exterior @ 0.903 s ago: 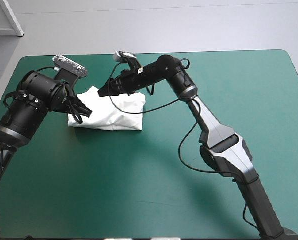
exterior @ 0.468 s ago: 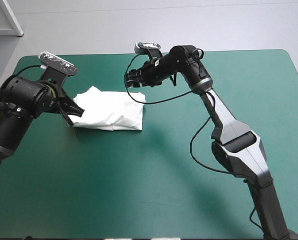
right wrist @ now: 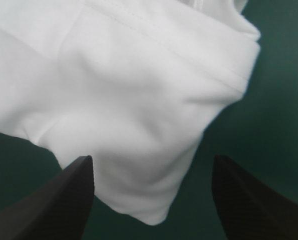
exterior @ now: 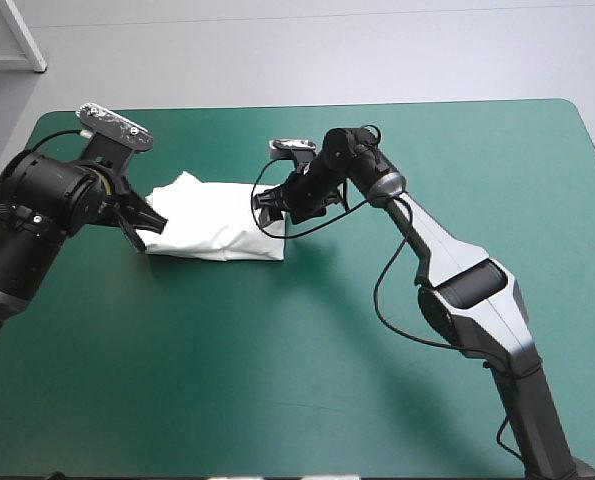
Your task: Fold the cloth
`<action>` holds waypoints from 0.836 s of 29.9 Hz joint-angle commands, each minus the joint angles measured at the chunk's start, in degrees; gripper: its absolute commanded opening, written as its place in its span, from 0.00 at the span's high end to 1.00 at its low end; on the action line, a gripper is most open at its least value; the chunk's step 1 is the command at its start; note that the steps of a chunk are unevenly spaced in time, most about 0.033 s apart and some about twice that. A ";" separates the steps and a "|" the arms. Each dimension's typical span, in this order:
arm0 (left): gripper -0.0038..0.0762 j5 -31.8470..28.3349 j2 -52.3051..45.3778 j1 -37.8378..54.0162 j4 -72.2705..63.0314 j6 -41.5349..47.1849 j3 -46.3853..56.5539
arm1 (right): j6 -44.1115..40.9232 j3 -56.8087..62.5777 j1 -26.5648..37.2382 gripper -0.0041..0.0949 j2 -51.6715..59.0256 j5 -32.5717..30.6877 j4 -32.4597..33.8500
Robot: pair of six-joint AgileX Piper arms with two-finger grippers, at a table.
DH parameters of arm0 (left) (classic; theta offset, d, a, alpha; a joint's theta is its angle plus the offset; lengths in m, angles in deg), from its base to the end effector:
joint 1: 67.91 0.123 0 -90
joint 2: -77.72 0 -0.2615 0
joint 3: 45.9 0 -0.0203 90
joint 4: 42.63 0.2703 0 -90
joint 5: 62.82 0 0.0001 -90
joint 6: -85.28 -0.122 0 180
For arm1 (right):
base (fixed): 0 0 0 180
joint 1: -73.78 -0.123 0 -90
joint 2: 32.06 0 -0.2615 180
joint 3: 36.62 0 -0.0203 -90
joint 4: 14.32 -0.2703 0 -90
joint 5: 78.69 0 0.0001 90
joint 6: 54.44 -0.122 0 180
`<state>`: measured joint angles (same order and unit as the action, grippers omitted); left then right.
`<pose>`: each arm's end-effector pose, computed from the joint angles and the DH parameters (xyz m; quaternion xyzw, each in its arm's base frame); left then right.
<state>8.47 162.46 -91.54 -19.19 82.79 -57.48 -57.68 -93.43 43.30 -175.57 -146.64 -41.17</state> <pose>0.2905 -0.0769 0.3909 0.2139 0.9075 0.1448 0.3311 0.4312 0.3130 0.2162 -0.1867 0.9312 0.2811 0.1378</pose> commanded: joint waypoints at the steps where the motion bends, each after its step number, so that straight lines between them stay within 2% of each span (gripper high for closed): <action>1: 0.93 -0.65 -1.85 -0.02 1.81 0.12 -1.40 | 0.64 -1.30 -1.18 0.33 3.10 3.61 -3.41; 8: 0.93 -0.30 -1.85 -0.02 1.81 0.12 -1.40 | -0.03 -1.30 -2.40 0.35 1.36 4.13 -3.17; 10: 0.93 -0.19 -1.85 -0.02 1.70 0.12 -1.40 | -0.03 -1.41 -2.40 0.38 0.81 4.13 -3.15; 12: 0.93 -0.19 -1.85 -0.02 1.70 0.12 -1.40 | 0.25 -1.41 -2.40 0.51 0.58 4.13 -3.05; 16: 0.93 -0.39 -1.85 -0.02 1.70 0.12 -1.40 | 3.24 -1.98 -2.28 0.95 0.69 4.28 -2.75; 22: 0.93 -0.42 -1.85 -0.02 0.21 0.12 -1.40 | 3.24 -6.77 0.46 0.98 0.79 1.25 -1.83; 25: 0.93 -0.65 -1.85 -0.02 -0.36 0.12 -1.40 | 1.29 -8.78 2.85 0.98 1.61 0.33 2.99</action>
<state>8.47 162.46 -91.54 -20.09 82.78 -57.48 -55.58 -98.76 43.33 -178.95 -146.71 -41.02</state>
